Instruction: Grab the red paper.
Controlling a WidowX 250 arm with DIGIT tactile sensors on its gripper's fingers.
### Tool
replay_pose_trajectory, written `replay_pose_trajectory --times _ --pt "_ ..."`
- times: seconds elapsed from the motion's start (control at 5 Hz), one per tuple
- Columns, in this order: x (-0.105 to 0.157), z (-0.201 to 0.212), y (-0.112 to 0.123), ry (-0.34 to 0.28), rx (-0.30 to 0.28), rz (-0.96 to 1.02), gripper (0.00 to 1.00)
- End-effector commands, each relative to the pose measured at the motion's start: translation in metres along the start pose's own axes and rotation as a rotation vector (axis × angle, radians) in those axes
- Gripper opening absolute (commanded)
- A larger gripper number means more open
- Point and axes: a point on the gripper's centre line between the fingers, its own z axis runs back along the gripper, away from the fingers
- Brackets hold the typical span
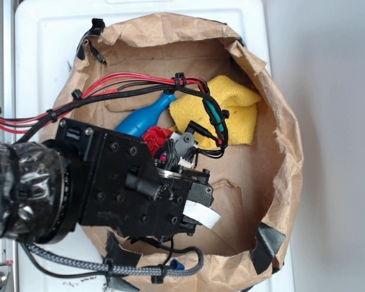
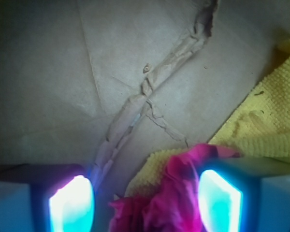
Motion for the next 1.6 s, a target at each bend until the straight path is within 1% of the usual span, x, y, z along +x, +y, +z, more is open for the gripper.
replay_pose_trajectory --times 0.0,0.4,0.6,0.8,1.0,1.2,1.4 --pt "0.013 0.022 0.008 -0.079 0.029 0.020 0.00" --pt "0.021 0.027 0.017 -0.094 0.027 0.060 0.00" --pt "0.022 0.037 0.024 -0.111 0.014 0.084 0.00" --pt "0.021 0.056 0.035 -0.127 -0.006 0.107 0.00" --pt "0.011 0.108 0.037 -0.122 -0.052 0.139 0.00" --pt "0.011 0.146 0.041 -0.109 -0.010 0.202 0.00" --pt "0.013 0.166 0.048 -0.079 0.016 0.250 0.00"
